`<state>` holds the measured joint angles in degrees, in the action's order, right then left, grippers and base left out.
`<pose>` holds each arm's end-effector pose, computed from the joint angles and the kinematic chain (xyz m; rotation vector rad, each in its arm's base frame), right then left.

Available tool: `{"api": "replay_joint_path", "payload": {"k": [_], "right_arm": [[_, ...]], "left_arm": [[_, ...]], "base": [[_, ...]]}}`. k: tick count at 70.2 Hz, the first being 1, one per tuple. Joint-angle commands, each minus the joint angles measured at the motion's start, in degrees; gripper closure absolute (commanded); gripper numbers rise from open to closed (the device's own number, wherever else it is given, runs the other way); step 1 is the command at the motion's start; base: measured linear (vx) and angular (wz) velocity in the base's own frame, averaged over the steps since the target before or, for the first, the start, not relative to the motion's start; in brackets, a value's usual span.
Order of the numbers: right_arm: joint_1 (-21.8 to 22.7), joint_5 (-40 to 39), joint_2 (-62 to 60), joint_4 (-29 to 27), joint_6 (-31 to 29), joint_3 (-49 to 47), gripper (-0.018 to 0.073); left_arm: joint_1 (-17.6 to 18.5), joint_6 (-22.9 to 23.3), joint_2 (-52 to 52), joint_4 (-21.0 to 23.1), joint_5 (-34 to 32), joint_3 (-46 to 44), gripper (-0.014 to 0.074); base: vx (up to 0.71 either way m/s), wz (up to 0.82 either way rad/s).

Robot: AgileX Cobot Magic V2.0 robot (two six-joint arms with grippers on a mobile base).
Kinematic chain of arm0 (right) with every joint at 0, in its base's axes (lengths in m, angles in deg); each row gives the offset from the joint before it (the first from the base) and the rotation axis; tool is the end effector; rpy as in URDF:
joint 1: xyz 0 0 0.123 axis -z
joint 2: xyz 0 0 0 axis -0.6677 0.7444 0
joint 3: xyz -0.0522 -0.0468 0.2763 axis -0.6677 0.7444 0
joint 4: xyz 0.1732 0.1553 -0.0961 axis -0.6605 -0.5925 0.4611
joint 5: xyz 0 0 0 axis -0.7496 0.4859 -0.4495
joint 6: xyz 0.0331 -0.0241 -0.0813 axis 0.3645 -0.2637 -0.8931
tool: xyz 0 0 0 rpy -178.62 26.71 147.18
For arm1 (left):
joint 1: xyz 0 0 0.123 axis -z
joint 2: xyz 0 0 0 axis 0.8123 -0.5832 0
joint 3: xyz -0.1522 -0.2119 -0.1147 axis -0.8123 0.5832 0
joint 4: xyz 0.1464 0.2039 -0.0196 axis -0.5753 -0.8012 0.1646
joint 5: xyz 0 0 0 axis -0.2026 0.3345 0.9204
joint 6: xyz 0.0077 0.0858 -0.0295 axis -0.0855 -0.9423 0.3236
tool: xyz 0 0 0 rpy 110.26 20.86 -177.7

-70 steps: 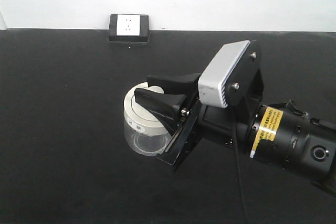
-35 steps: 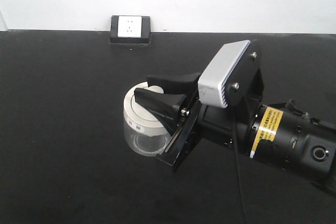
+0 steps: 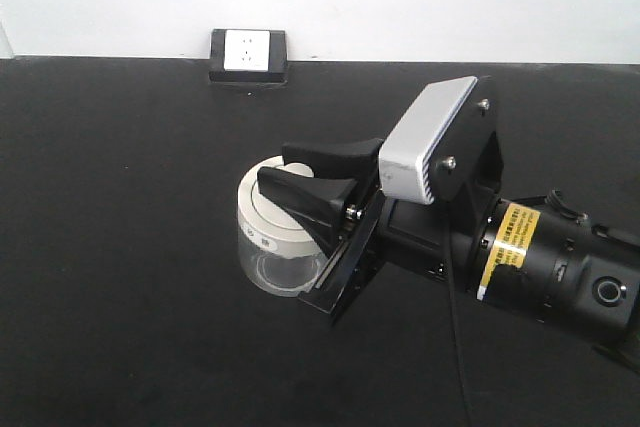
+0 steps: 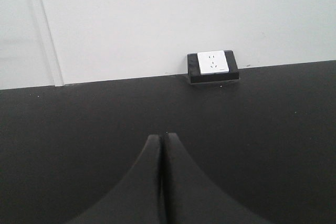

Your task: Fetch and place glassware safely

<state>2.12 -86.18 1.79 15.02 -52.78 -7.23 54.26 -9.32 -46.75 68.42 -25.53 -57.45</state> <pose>0.1861 0.1917 0.3228 -0.8647 1.4311 0.7157 0.0788 0.0002 0.2550 0.0146 1.6442 0.0166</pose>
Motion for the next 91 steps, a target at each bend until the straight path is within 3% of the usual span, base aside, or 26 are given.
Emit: {"api": "replay_joint_path", "payload": {"k": [1,46,64,91], "right_arm": [[0.06,-4.80,-1.51,-1.40,-0.14,-1.85,0.0563],[0.10,-5.16,-1.51,-1.40,-0.77,-1.85,0.0563],[0.57,0.54,-1.34,-1.88,-2.35,-2.15,0.0563],[13.72,-7.56,6.69,-3.97,-2.33,-6.04,0.0560]], "left_arm": [[0.45,0.18,-0.51,0.50,-4.28,-1.76,0.0603],[0.45,0.18,-0.51,0.50,-4.28,-1.76,0.0603],[0.45,0.18,-0.51,0.50,-4.28,-1.76,0.0603],[0.45,0.18,-0.51,0.50,-4.28,-1.76,0.0603]], "base": [[0.00,0.00],[0.00,0.00],[0.00,0.00],[0.00,0.00]]}}
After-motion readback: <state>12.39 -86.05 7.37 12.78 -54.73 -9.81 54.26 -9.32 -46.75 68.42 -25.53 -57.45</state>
